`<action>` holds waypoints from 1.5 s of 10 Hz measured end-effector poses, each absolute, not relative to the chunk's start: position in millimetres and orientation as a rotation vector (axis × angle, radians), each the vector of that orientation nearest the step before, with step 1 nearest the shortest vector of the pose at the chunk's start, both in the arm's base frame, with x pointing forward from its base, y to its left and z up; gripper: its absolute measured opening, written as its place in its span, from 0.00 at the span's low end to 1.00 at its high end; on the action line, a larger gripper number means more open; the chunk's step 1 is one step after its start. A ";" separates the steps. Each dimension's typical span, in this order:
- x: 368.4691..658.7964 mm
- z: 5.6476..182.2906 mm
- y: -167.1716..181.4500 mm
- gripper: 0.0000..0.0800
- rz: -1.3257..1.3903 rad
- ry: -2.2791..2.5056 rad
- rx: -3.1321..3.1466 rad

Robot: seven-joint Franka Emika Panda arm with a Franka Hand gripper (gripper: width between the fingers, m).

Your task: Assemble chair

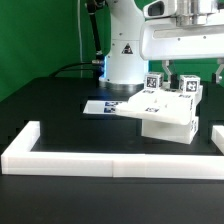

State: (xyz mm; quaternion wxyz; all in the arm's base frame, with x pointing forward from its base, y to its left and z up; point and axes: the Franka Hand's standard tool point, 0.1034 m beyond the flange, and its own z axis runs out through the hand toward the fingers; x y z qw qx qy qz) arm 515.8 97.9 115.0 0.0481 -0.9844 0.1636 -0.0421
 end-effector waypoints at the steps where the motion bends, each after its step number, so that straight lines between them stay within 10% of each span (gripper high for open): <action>1: 515.3 114.6 98.0 0.81 -0.130 0.434 -3.014; 4: 514.8 113.9 94.8 0.81 -0.141 0.153 -3.057; 8: 514.9 113.8 94.4 0.36 -0.142 0.111 -3.061; 15: 515.1 114.0 94.5 0.36 -0.127 0.488 -3.012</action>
Offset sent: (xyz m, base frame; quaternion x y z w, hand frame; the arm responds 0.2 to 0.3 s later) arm -0.0020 -0.0024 -0.0012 -0.0040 0.0034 -0.1364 0.9906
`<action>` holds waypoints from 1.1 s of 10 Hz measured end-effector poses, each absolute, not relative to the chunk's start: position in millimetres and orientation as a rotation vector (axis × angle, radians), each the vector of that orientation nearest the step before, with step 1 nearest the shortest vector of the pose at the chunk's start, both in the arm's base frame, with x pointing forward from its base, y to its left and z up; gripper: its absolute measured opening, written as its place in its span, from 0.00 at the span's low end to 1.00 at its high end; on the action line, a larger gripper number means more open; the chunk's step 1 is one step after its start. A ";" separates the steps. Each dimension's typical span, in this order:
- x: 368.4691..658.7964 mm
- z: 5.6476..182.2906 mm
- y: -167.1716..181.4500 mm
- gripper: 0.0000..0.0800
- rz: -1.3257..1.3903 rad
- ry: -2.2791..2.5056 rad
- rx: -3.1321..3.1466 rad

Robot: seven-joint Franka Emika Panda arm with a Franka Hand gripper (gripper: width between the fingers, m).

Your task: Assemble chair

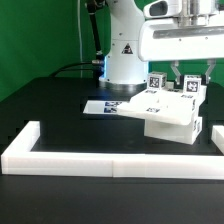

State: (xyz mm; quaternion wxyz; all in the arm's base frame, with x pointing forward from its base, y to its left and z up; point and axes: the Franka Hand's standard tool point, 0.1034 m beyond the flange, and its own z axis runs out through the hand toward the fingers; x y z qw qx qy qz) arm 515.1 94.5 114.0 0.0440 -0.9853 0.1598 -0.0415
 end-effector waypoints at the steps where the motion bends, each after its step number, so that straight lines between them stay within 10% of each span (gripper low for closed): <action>1: 515.2 114.1 94.6 0.36 -0.123 0.575 -2.993; 11: 516.6 114.1 98.7 0.36 -0.065 1.559 -2.594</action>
Offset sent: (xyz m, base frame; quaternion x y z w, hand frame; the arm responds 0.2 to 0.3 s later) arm 0.0000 0.0000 0.0000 0.0000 0.0000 0.1296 0.9916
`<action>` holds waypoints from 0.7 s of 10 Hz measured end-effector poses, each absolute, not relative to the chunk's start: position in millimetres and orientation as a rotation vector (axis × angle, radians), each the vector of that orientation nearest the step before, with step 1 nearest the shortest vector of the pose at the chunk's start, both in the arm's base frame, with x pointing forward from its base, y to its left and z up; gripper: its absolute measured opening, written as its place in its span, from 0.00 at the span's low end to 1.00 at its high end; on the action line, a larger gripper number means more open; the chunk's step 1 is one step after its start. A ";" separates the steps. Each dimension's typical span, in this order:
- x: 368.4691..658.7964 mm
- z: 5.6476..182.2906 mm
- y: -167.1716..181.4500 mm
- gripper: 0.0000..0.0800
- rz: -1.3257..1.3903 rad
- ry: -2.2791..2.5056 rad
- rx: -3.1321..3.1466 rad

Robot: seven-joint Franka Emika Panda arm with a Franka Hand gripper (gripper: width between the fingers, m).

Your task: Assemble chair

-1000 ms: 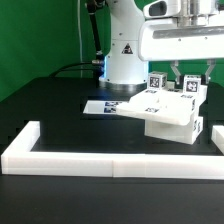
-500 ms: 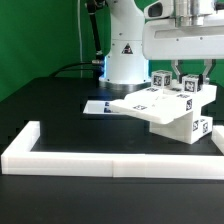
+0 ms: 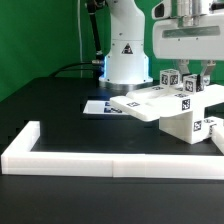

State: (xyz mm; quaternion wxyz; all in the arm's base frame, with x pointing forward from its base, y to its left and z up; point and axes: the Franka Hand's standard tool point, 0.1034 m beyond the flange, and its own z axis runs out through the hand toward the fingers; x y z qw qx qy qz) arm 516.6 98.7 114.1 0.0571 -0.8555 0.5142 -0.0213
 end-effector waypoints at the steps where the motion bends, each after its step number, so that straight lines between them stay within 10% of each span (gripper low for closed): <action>1: 516.2 114.0 100.2 0.36 -0.052 1.688 -2.511; 7: 507.5 114.0 107.5 0.36 0.035 2.133 -2.154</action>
Offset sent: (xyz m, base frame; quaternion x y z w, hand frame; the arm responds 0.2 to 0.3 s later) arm 0.0025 0.0020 -0.0022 -0.0039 0.0082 0.3074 0.9515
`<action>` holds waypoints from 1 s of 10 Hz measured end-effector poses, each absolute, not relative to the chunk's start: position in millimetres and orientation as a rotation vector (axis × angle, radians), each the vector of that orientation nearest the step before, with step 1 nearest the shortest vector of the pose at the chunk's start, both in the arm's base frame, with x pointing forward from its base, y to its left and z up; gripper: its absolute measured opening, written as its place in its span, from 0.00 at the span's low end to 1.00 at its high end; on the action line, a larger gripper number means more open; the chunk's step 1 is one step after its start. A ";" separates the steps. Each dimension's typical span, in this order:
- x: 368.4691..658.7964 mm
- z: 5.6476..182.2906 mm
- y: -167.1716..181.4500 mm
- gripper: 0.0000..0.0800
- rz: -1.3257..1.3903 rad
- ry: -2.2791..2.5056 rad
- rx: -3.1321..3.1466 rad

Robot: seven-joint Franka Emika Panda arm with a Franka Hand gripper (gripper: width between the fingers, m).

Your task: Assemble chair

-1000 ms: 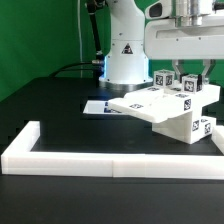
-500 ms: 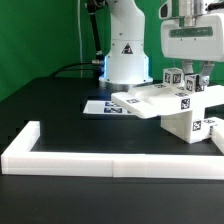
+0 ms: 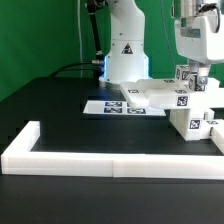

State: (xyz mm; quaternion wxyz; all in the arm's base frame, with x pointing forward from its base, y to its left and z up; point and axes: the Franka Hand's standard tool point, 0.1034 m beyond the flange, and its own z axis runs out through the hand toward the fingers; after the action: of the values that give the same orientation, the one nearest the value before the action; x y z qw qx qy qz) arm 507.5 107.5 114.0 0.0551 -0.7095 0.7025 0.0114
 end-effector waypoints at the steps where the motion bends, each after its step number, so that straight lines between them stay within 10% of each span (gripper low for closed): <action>1: 507.5 113.9 107.5 0.36 0.034 2.125 -2.162; 2: 507.1 113.0 107.6 0.36 0.035 2.125 -2.164; 3: 507.1 112.9 107.6 0.65 0.034 2.124 -2.165; 5: 507.1 112.7 107.7 0.78 0.034 2.122 -2.168; 10: 506.9 112.4 107.8 0.81 0.033 2.109 -2.181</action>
Offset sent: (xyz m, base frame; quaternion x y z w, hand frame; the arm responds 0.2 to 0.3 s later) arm 0.0000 0.0000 0.0000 0.0000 0.0000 0.0000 1.0000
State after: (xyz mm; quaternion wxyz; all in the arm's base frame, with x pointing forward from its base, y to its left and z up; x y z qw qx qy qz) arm 506.9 107.8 112.4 0.0538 -0.7177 0.6942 0.0109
